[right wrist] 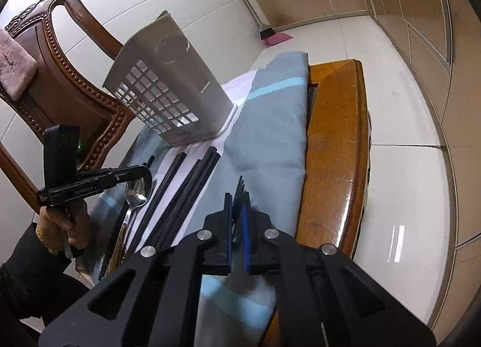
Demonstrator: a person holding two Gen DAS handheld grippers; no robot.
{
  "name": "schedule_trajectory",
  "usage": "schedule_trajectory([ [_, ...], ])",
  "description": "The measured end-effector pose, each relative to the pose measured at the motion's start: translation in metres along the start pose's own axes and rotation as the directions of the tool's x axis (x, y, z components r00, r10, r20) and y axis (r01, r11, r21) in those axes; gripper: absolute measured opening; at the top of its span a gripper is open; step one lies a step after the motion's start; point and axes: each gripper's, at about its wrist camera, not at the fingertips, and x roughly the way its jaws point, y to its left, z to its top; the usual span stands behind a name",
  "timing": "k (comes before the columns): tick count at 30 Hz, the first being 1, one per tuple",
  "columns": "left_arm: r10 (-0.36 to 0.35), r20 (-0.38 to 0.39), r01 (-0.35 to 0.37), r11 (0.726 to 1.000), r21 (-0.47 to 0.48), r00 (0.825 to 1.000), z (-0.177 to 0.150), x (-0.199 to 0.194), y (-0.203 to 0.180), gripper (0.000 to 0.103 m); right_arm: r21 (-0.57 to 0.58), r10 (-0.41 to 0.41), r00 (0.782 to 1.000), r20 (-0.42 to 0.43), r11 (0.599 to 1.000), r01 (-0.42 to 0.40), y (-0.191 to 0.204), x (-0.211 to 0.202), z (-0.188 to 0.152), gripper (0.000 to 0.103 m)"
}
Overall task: Organize utensils
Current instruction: 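Close the left tool on the spoon while the right tool closes on the fork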
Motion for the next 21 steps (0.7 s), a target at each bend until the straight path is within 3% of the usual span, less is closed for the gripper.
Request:
schedule_trajectory([
  [6,0.067,0.084,-0.067,0.998,0.001,0.994,0.006,-0.034,-0.004,0.003,-0.075,-0.046,0.996,0.075,0.996,0.052,0.03,-0.025,0.008,0.003],
  [10,0.141,0.202,-0.154,0.987,0.05,0.969,0.006,-0.072,-0.023,0.003,-0.183,-0.141,0.969,0.203,0.967,0.179,0.066,-0.055,0.009,0.002],
  [14,0.203,0.336,-0.237,0.969,0.064,0.92,0.002,-0.116,-0.04,0.003,-0.311,-0.257,0.905,0.34,0.877,0.366,0.112,-0.077,0.004,0.002],
  [16,0.225,0.402,-0.276,0.959,0.073,0.888,-0.001,-0.136,-0.049,0.003,-0.336,-0.317,0.858,0.404,0.821,0.461,0.133,-0.082,0.0,0.002],
  [17,0.231,0.453,-0.293,0.954,0.07,0.861,-0.004,-0.154,-0.056,0.003,-0.36,-0.345,0.825,0.447,0.775,0.519,0.147,-0.085,-0.003,0.002],
  [19,0.24,0.499,-0.313,0.947,0.066,0.832,-0.007,-0.17,-0.066,0.003,-0.382,-0.371,0.78,0.504,0.714,0.587,0.165,-0.091,-0.006,0.002],
  [21,0.238,0.551,-0.324,0.944,0.064,0.8,-0.014,-0.195,-0.076,0.003,-0.386,-0.363,0.755,0.546,0.691,0.611,0.182,-0.101,-0.009,0.002],
])
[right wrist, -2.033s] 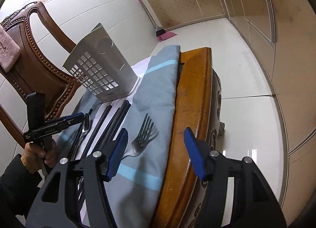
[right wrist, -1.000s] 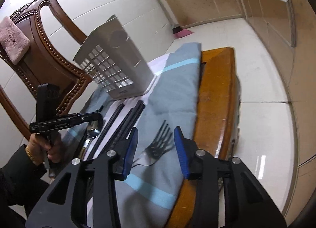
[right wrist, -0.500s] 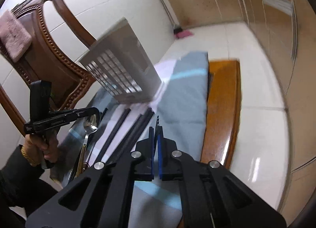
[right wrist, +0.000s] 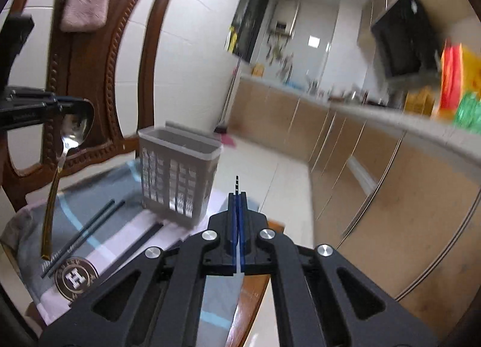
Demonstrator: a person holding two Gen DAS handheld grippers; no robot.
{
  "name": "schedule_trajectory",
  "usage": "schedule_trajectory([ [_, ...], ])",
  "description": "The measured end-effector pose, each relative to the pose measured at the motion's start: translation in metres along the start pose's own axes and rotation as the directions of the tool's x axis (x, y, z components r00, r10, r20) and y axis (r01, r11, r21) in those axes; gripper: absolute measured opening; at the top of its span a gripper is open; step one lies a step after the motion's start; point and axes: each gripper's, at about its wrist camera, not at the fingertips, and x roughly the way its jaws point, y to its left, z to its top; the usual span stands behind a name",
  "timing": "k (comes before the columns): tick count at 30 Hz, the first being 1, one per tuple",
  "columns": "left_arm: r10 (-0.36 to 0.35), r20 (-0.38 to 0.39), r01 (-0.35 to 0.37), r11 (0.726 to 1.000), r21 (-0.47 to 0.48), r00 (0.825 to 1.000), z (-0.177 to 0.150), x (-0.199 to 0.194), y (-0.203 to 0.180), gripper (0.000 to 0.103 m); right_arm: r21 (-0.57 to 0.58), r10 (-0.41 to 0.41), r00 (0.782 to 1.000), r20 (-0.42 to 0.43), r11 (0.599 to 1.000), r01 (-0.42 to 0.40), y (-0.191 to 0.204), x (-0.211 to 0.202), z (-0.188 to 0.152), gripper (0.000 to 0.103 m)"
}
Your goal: Organize utensils
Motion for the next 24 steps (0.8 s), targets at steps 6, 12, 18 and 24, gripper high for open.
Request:
schedule_trajectory([
  [6,0.078,0.144,-0.08,0.997,0.01,0.987,0.015,-0.064,-0.01,0.003,-0.032,-0.069,0.992,0.101,0.997,0.073,0.023,-0.045,0.028,0.002],
  [12,0.145,0.217,-0.144,0.989,-0.022,0.965,0.011,-0.109,-0.013,0.003,-0.018,-0.106,0.988,0.112,0.994,0.109,0.037,-0.07,0.037,0.002],
  [18,0.132,0.18,-0.124,0.991,-0.054,0.975,0.011,-0.104,-0.005,0.003,-0.014,-0.109,0.988,0.11,0.994,0.111,0.045,-0.08,0.04,0.002],
  [24,0.13,0.145,-0.12,0.99,-0.07,0.981,0.011,-0.09,0.0,0.003,-0.013,-0.104,0.991,0.089,0.994,0.106,0.044,-0.075,0.037,0.002],
])
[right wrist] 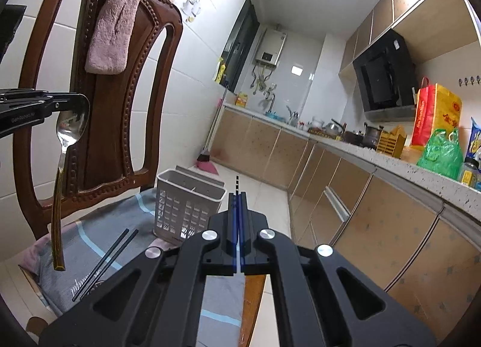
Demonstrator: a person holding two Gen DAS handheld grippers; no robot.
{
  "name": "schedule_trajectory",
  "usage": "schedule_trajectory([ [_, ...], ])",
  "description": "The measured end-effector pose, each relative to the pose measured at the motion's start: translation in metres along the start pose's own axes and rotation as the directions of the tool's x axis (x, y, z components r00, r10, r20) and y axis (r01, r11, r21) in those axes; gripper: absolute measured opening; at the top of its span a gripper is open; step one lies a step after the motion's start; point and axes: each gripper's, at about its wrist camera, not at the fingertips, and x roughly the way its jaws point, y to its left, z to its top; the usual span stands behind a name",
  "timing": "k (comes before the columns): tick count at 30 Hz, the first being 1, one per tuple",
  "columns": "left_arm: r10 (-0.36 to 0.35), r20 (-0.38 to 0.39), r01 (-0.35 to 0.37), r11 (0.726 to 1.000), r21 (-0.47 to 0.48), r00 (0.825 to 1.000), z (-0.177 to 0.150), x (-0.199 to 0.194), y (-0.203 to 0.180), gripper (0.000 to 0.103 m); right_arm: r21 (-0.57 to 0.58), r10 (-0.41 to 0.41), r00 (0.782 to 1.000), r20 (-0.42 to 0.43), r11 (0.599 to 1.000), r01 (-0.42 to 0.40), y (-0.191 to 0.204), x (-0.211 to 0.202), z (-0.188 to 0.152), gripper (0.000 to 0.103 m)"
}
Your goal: Organize utensils
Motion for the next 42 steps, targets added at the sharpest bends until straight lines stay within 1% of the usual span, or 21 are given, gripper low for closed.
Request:
schedule_trajectory([
  [3,0.004,-0.008,-0.004,1.0,-0.001,1.0,0.001,0.004,0.0,0.003,0.016,0.004,1.0,-0.011,1.0,-0.004,-0.002,0.003,-0.001,0.002],
  [13,0.006,-0.012,-0.006,1.0,-0.007,1.0,-0.001,0.01,0.001,0.003,0.01,0.0,1.0,-0.016,1.0,0.001,-0.001,0.004,-0.001,0.002],
  [18,0.008,-0.011,-0.008,1.0,-0.029,1.0,0.0,0.015,0.004,0.003,0.034,-0.002,1.0,-0.008,0.999,0.002,-0.006,0.011,0.011,0.002],
  [21,0.011,-0.008,-0.011,0.999,-0.036,1.0,0.001,0.019,0.006,0.003,0.034,-0.029,0.999,0.014,0.999,0.028,-0.009,0.024,0.035,0.002],
  [23,0.017,-0.004,-0.018,0.999,-0.04,1.0,0.0,0.021,0.007,0.003,0.031,-0.048,0.998,0.036,0.998,0.047,-0.009,0.038,0.058,0.002],
  [24,0.02,-0.004,-0.02,0.999,-0.042,1.0,0.0,0.023,0.008,0.003,0.038,-0.063,0.996,0.056,0.997,0.061,-0.01,0.05,0.075,0.002],
  [27,0.015,-0.014,-0.016,0.998,-0.061,1.0,-0.002,0.027,0.011,0.003,0.056,-0.099,0.991,0.084,0.994,0.095,-0.01,0.081,0.111,0.002],
  [29,0.011,-0.016,-0.012,0.998,-0.063,1.0,-0.003,0.029,0.01,0.003,0.071,-0.13,0.988,0.088,0.99,0.124,-0.007,0.109,0.13,0.002],
  [31,0.011,-0.011,-0.012,0.998,-0.056,1.0,-0.004,0.032,0.01,0.003,0.069,-0.146,0.987,0.07,0.988,0.141,-0.001,0.138,0.137,0.002],
  [34,0.013,-0.015,-0.014,0.998,-0.058,1.0,-0.006,0.037,0.013,0.003,0.078,-0.151,0.988,-0.011,0.985,0.152,0.01,0.187,0.128,0.002],
  [36,0.013,-0.022,-0.015,0.998,-0.056,1.0,-0.007,0.04,0.013,0.003,0.088,-0.163,0.984,-0.066,0.982,0.169,0.016,0.213,0.113,0.002],
  [38,0.016,-0.023,-0.018,0.998,-0.053,1.0,-0.007,0.042,0.013,0.003,0.091,-0.177,0.978,-0.111,0.978,0.187,0.021,0.23,0.098,0.002],
  [40,0.017,-0.023,-0.018,0.998,-0.055,1.0,-0.007,0.043,0.014,0.003,0.103,-0.17,0.972,-0.161,0.977,0.188,0.026,0.246,0.08,0.002],
  [42,0.017,-0.023,-0.019,0.998,-0.058,1.0,-0.006,0.044,0.015,0.003,0.114,-0.162,0.968,-0.191,0.976,0.185,0.032,0.255,0.064,0.002],
])
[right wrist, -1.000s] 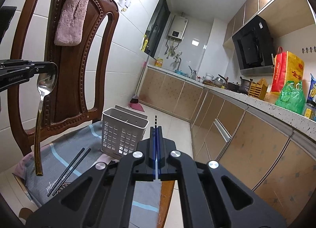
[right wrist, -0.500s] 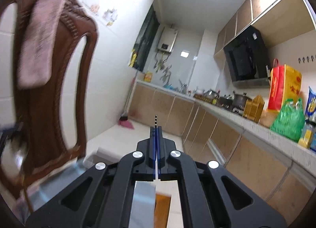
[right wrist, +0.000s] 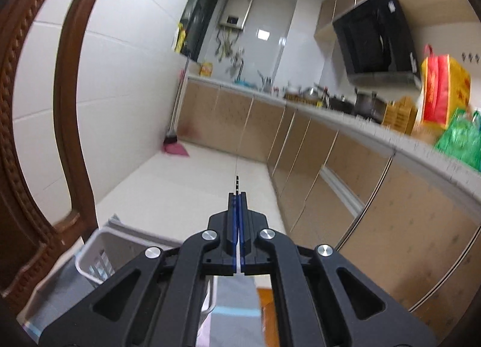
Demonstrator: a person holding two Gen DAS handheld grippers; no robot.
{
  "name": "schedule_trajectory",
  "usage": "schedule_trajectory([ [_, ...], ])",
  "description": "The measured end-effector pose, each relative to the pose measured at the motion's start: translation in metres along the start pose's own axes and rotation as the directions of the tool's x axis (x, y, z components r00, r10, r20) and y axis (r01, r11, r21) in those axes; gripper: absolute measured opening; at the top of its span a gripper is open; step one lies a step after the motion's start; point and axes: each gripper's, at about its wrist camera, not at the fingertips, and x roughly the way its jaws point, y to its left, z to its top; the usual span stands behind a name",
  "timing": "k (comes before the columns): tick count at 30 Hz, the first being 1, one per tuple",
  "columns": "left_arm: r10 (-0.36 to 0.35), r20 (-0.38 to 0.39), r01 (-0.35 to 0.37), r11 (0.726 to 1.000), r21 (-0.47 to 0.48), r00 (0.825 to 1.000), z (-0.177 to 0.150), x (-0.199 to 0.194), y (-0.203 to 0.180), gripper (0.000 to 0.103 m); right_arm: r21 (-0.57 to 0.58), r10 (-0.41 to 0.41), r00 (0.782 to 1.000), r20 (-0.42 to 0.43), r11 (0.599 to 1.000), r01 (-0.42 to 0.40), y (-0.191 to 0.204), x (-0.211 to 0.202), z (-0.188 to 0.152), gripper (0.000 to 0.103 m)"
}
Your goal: Organize utensils
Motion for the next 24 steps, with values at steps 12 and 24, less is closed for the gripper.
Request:
schedule_trajectory([
  [12,0.016,0.003,-0.016,1.0,-0.001,1.0,0.0,-0.001,-0.001,0.003,0.063,0.077,0.986,-0.148,0.996,-0.069,0.0,0.018,-0.026,0.022],
  [24,0.016,-0.009,-0.016,1.0,0.024,1.0,-0.002,0.006,-0.008,0.003,0.386,0.158,0.987,0.029,0.909,-0.157,-0.067,-0.134,-0.074,0.091],
])
